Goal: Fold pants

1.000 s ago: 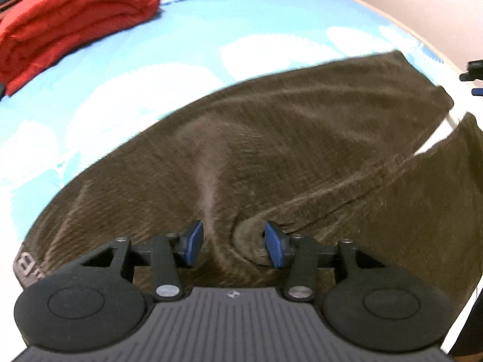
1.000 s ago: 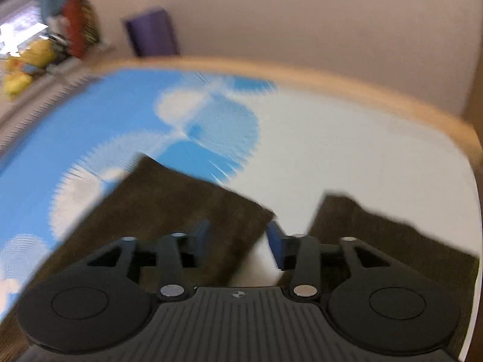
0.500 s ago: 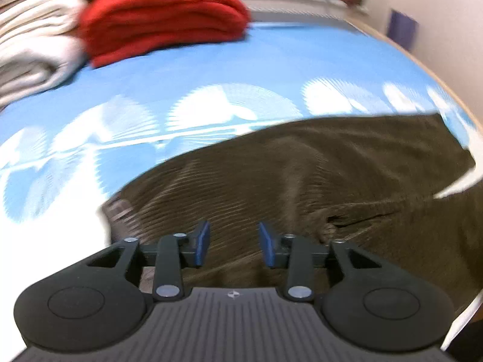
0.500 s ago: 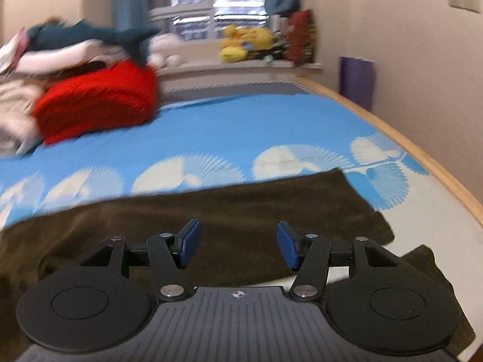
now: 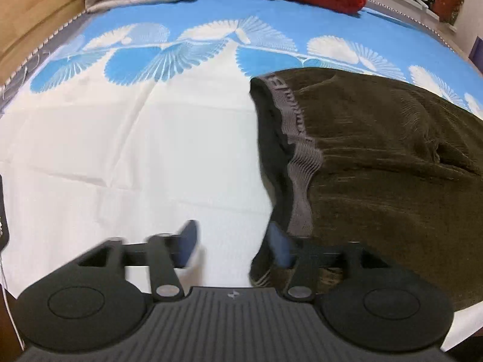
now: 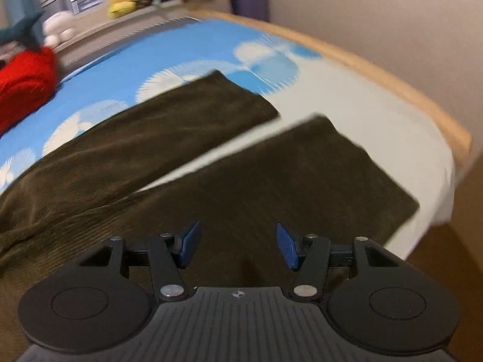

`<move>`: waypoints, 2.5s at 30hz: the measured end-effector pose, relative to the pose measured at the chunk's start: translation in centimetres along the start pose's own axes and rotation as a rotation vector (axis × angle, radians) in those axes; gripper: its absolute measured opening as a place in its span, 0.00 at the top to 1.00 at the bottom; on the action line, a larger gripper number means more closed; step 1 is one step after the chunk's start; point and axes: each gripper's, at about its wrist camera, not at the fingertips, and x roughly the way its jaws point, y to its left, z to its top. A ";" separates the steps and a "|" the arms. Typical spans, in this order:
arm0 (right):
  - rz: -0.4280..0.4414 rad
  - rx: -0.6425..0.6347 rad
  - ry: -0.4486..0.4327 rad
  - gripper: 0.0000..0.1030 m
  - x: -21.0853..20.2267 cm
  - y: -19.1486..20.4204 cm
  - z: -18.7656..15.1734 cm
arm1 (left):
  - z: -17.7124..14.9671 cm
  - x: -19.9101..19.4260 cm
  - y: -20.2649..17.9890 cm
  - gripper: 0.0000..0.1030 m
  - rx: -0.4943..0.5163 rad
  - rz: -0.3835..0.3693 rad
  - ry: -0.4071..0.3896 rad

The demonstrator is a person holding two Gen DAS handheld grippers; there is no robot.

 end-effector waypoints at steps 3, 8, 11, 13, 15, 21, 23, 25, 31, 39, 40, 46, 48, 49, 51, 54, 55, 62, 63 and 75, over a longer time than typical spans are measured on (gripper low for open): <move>-0.047 0.097 0.083 0.44 1.2 -2.6 -0.8 | 0.0 1.1 0.6 0.38 -0.033 -0.048 0.059; -0.197 0.220 0.172 0.44 3.0 -6.2 -2.0 | 0.1 2.1 0.0 0.36 -0.062 -0.071 0.114; -0.201 0.264 0.189 0.44 3.4 -7.2 -2.6 | -0.3 2.9 -0.6 0.36 -0.044 -0.068 0.130; -0.181 0.277 0.192 0.44 3.8 -7.4 -2.6 | -0.3 3.3 -1.1 0.36 -0.031 -0.064 0.137; -0.162 0.280 0.189 0.44 4.1 -7.4 -2.5 | -0.3 3.7 -1.4 0.36 -0.024 -0.058 0.145; -0.141 0.267 0.190 0.59 4.1 -7.5 -2.4 | -0.4 4.4 -2.5 0.36 0.021 -0.073 0.161; -0.127 0.269 0.186 0.67 4.2 -7.6 -2.4 | -0.6 4.6 -3.0 0.41 0.048 -0.068 0.160; -0.129 0.264 0.180 0.75 4.2 -7.4 -2.3 | -0.6 4.7 -3.2 0.53 0.061 -0.091 0.158; -0.136 0.251 0.186 0.96 4.6 -6.8 -2.1 | -1.2 3.8 -4.2 0.71 0.181 -0.073 0.103; -0.114 0.153 0.170 0.97 5.0 -4.1 -1.7 | -1.8 3.2 -1.9 0.72 0.151 -0.092 0.127; -0.114 0.146 0.171 0.97 5.0 -3.9 -1.7 | -1.8 3.3 -1.7 0.72 0.148 -0.094 0.135; -0.187 0.182 0.197 0.96 5.0 -5.0 -1.9 | -1.2 3.2 -1.4 0.56 0.133 -0.085 0.134; -0.211 0.170 0.179 0.96 4.7 -5.1 -2.0 | -0.7 2.2 -1.4 0.55 0.106 -0.077 0.069; -0.226 0.152 0.163 0.96 4.4 -5.1 -1.9 | -0.5 1.8 -1.5 0.55 0.096 -0.090 0.042; -0.253 0.129 0.129 0.90 3.7 -5.2 -1.7 | -0.1 1.2 -2.1 0.55 0.090 -0.131 0.004; -0.247 0.100 0.047 0.67 2.1 -5.0 -1.1 | -0.3 0.8 -4.4 0.55 0.172 -0.169 -0.018; -0.230 0.088 0.023 0.60 1.6 -4.8 -1.0 | -0.4 1.0 -5.3 0.55 0.208 -0.161 -0.009; -0.069 0.039 -0.015 0.56 0.4 -2.4 -0.8 | -0.5 3.6 -8.1 0.55 0.283 -0.060 0.106; -0.051 0.034 -0.015 0.56 0.3 -1.9 -0.8 | -0.2 3.3 -8.0 0.55 0.254 -0.074 0.091; 0.154 -0.034 -0.031 0.56 0.4 6.9 0.7 | 2.4 1.6 -8.3 0.56 0.151 -0.074 -0.074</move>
